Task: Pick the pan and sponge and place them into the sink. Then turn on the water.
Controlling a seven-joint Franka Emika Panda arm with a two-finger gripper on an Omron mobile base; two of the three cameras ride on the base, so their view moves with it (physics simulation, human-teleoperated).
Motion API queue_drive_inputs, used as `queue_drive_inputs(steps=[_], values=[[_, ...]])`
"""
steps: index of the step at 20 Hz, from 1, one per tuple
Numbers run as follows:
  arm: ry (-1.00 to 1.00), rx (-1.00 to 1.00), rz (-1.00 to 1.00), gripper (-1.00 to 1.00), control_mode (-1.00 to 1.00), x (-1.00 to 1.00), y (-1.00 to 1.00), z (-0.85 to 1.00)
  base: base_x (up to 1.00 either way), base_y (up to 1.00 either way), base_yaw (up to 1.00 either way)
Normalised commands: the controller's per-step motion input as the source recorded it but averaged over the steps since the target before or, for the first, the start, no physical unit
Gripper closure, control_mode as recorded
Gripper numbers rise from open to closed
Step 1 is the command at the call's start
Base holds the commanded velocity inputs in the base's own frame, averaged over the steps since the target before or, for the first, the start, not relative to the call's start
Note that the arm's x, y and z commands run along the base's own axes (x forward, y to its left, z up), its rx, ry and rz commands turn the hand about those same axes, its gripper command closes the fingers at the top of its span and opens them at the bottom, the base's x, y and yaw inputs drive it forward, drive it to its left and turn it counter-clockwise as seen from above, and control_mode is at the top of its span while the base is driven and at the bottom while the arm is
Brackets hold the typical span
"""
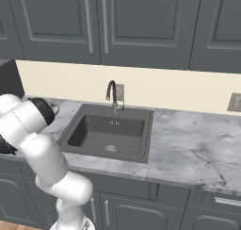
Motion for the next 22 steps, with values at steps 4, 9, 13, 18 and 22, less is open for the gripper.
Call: queue_drive_inputs(steps=[4, 9, 13, 18, 22], values=[[-0.01, 0.0, -0.05, -1.0, -1.0, 0.22, 0.2, -0.12, 0.0, 0.0, 0.0], [-0.01, 0.0, -0.05, -1.0, -1.0, 0.21, 0.25, -0.13, 0.0, 0.0, 0.0], [0.0, -0.01, -0.05, -1.0, -1.0, 0.15, 0.35, -0.21, 0.0, 0.0, 0.0], [0.01, -0.07, -0.03, -1.0, -1.0, 0.2, 0.5, -0.14, 0.0, 0.0, 0.0], [0.01, -0.07, -0.05, 1.0, -1.0, 0.23, 0.3, -0.05, 0.0, 0.0, 0.0]])
